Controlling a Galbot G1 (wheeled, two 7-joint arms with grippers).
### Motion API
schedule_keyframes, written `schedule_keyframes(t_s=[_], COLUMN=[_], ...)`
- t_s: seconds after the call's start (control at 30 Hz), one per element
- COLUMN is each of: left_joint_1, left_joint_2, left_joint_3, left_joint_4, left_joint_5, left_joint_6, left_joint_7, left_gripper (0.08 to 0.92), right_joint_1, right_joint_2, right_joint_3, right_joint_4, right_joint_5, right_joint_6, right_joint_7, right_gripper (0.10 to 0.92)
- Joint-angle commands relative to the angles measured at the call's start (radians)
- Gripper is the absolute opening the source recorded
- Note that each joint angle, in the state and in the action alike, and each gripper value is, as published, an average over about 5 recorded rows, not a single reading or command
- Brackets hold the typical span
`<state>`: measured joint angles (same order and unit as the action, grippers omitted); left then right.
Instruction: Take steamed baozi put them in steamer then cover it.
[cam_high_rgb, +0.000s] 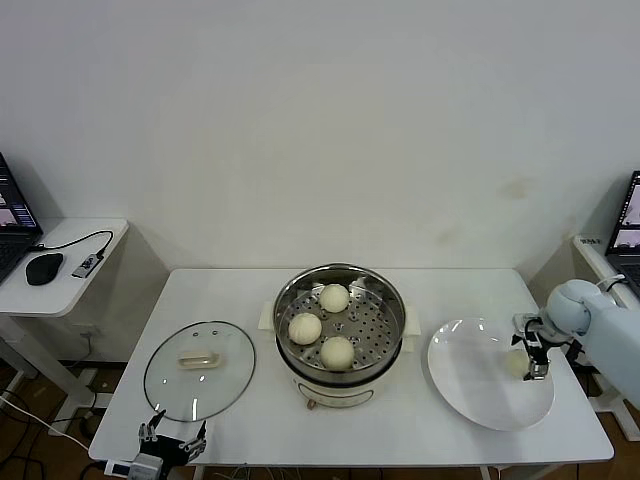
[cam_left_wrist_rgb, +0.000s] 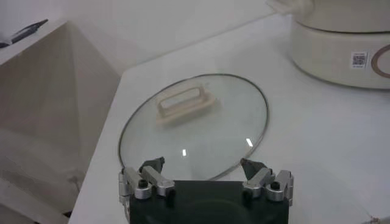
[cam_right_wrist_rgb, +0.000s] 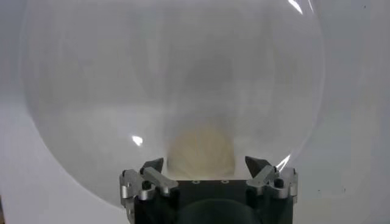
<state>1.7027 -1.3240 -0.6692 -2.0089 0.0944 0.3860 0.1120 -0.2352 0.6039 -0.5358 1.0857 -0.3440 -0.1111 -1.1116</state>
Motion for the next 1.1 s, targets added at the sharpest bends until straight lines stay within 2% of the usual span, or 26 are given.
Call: schedule_keyframes(t_s=[0.03, 0.43, 0.63, 0.8, 0.93, 1.1], left_joint_1=[-0.003, -0.011, -0.018, -0.032, -0.043, -0.047], left_joint_2=[0.000, 0.003, 0.005, 0.010, 0.010, 0.009], left_joint_3=[-0.001, -0.003, -0.002, -0.002, 0.001, 0.000], left_joint_4=[0.002, 0.006, 0.003, 0.002, -0.010, -0.034], left_joint_5=[0.000, -0.001, 0.002, 0.007, -0.001, -0.008], left_joint_6=[0.000, 0.000, -0.003, -0.006, -0.006, -0.006], left_joint_7=[0.001, 0.001, -0.002, -0.006, -0.004, -0.002], left_gripper=[0.823, 0.823, 0.823, 0.823, 0.823, 0.823], right_joint_1=[-0.005, 0.020, 0.120, 0.365, 0.594, 0.845], right_joint_2=[0.003, -0.034, -0.105, -0.144, -0.127, -0.049], right_joint_3=[0.005, -0.004, -0.078, -0.286, -0.467, -0.670], right_joint_4=[-0.009, 0.035, 0.146, 0.239, 0.294, 0.351], right_joint_5=[-0.005, 0.054, 0.175, 0.282, 0.354, 0.527], right_joint_6=[-0.002, -0.051, -0.102, -0.144, -0.169, -0.234], right_joint_7=[0.011, -0.010, -0.042, -0.057, -0.057, -0.058], right_gripper=[0.814, 0.578, 0.560, 0.560, 0.560, 0.560])
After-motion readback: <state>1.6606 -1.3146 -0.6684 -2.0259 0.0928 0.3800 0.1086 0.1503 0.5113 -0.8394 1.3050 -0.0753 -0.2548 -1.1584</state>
